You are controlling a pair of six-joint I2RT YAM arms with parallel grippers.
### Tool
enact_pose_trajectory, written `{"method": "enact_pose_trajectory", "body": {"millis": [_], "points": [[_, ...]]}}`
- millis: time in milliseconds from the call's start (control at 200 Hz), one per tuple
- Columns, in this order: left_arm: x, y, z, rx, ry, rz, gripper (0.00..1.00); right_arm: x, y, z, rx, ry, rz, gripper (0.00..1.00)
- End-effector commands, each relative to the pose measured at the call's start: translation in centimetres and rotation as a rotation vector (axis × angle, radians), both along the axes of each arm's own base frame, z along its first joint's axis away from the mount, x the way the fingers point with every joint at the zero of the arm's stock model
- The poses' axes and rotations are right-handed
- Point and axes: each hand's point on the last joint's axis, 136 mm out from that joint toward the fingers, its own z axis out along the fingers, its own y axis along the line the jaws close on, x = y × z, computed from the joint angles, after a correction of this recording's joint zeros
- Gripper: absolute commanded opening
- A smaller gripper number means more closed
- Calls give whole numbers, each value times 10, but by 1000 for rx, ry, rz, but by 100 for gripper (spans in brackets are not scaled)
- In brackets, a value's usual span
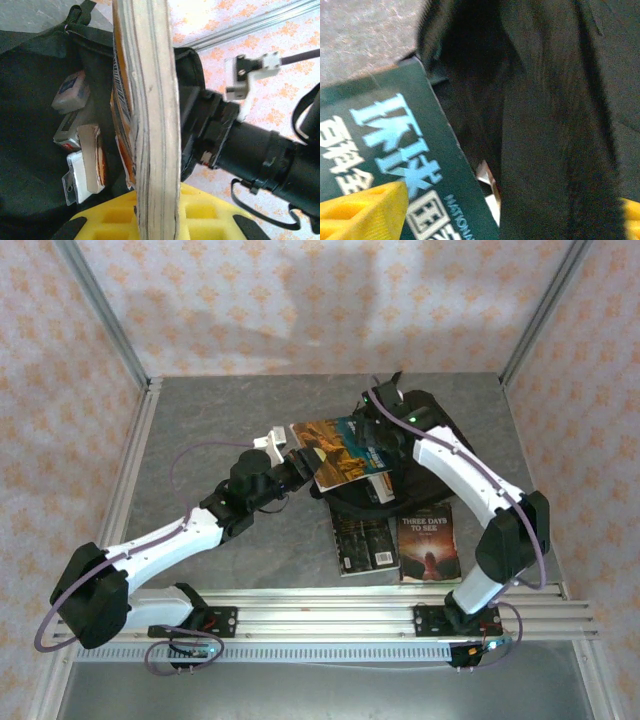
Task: Pack the student bag
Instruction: Place the book in the student bag.
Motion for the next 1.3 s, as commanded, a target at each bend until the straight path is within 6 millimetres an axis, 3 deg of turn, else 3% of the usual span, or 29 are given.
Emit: {"method": "enact_pose_trajectory", "body": {"millis": [0,180,380,420,490,535,661,851,986,1151,1296], "points": [[-3,-2,26,-51,-88,-8,0,-3,-12,16,-1,-74,-38,76],[-3,0,20,-23,-79,-2,0,-10,-18,20,12,-114,-44,59],[-4,0,19,-17,-74,-5,0,-7,-20,43,12,-167,-43,58],[-4,0,18,-16,-73,-5,0,-7,-18,44,21,-166,-33,49],[-4,0,18,-18,-72,-7,0,-6,-13,43,32,-155,-18,15],[-5,1,19,-20,-74,-6,0,-6,-10,41,38,-142,-6,0],[-8,4,18,2,-78,-6,0,-6,-12,49,38,-152,-12,0],[-14,16,6,74,-71,18,0,-11,-24,112,79,-292,-50,0],[-15,12,0,79,-55,-4,0,-14,-26,138,101,-320,-57,0],[-14,8,3,41,-69,-16,0,-14,-25,148,119,-335,-58,0],[-12,-2,21,-18,-118,-50,0,-13,-21,144,133,-320,-51,0]]}}
